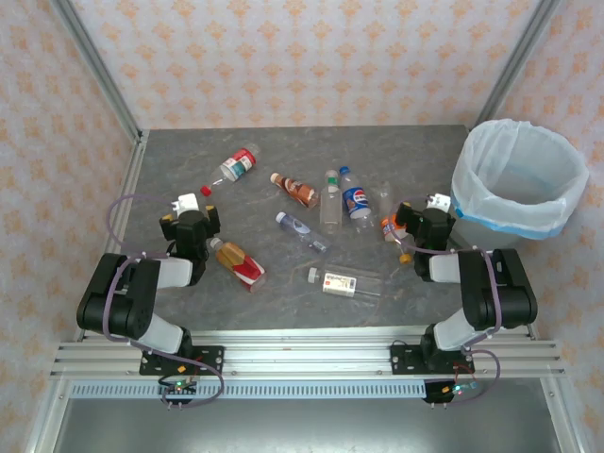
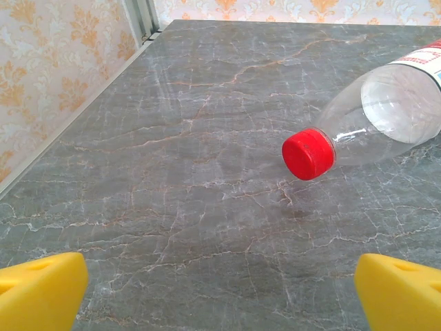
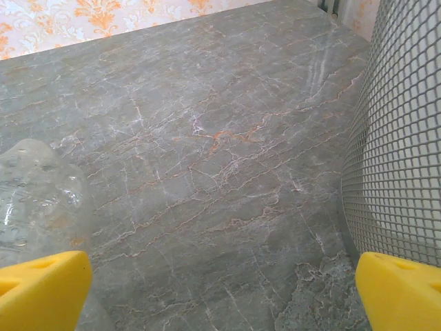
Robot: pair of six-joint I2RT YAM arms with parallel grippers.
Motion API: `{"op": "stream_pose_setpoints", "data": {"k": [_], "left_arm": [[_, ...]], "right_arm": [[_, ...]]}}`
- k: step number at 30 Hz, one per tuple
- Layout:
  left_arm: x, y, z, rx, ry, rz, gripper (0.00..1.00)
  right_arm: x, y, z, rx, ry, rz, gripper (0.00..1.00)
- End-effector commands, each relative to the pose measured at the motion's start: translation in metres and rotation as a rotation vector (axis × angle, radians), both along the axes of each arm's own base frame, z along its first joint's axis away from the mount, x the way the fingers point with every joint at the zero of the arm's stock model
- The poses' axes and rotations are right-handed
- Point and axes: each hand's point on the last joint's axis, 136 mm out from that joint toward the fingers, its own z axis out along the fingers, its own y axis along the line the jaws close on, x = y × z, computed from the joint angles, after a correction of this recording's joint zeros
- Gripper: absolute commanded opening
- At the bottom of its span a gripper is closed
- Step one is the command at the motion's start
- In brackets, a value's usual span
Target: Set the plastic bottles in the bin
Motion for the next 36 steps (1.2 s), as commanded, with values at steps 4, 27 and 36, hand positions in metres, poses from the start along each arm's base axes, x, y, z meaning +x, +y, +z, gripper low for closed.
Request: {"op": "stream_pose_setpoints", "data": {"k": [4, 27, 36], "left_arm": [[0.004, 0.002, 0.013, 0.019, -0.043, 0.021, 1.00], [0.004, 0.002, 0.013, 0.017, -0.043, 0.019, 1.00], [0.010, -0.005, 0.020, 0.020, -0.012, -0.030, 1.00]], "right_arm": [[0.002, -0.004, 0.005, -0.030, -0.008, -0.003, 0.99], [0.004, 0.001, 0.005, -0.027, -0.004, 0.030, 0.99], [0.007, 0.018, 0.019, -0.026, 0.028, 0.135, 0.99]]}}
